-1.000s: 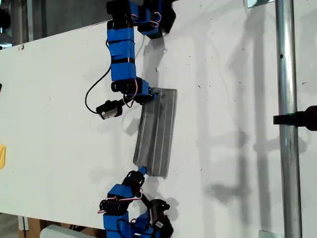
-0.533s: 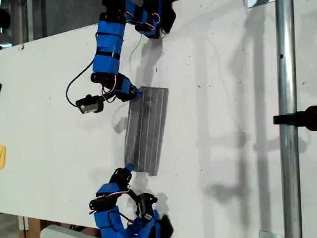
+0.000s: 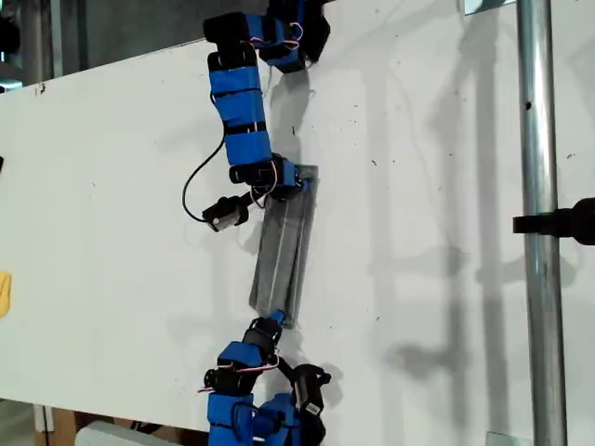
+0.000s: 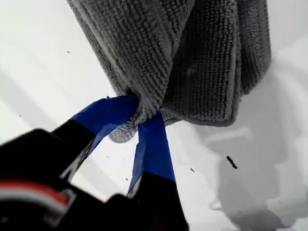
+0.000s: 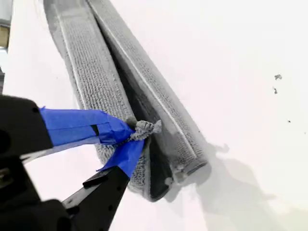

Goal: Grasp corners of a towel and fold twice.

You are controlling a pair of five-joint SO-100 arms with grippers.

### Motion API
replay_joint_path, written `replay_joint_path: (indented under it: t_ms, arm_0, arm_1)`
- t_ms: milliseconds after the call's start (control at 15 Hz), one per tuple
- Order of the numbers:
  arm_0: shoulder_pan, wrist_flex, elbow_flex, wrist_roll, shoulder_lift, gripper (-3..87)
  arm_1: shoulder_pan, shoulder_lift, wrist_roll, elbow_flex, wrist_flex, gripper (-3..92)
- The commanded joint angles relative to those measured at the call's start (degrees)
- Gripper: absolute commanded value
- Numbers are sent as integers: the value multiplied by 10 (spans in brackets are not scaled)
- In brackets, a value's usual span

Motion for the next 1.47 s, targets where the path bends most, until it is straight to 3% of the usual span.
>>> replay_joint_path:
  t_ms: [0, 133, 200, 267, 400, 533, 667, 867, 1000, 1133, 1267, 1400]
  arm_0:
    - [18, -33, 55, -36, 69, -28]
    - [25, -62, 106, -42, 94, -4]
    - [22, -55, 110, -40, 83, 81]
    - [22, -33, 97, -39, 76, 151]
    - [25, 34, 55, -56, 83, 214]
    - [25, 119, 16, -71, 143, 223]
    - [21, 166, 18, -66, 294, 233]
    - [47, 168, 103, -56, 590, 159]
    - [120, 82, 229, -72, 693, 144]
    - [176, 25, 333, -61, 792, 38]
    - [202, 54, 383, -99, 798, -1]
    - [243, 60, 417, -127, 798, -18]
  arm_1:
    - [-12, -5, 11, -4, -13, -3]
    - [-8, -10, 28, 2, -13, -3]
    - [-1, -3, 37, 6, -3, 32]
    - [3, 15, 43, 6, 27, 176]
    - [1, 86, 43, 11, 81, 326]
    - [-7, 165, 56, 25, 122, 326]
    - [-8, 300, 105, 112, 142, 336]
    - [-40, 613, 236, 347, 108, 329]
    - [-92, 817, 335, 533, 24, 323]
    - [-122, 971, 410, 679, -8, 333]
    - [-124, 1153, 457, 766, 66, 370]
    - [-102, 1169, 441, 766, 76, 403]
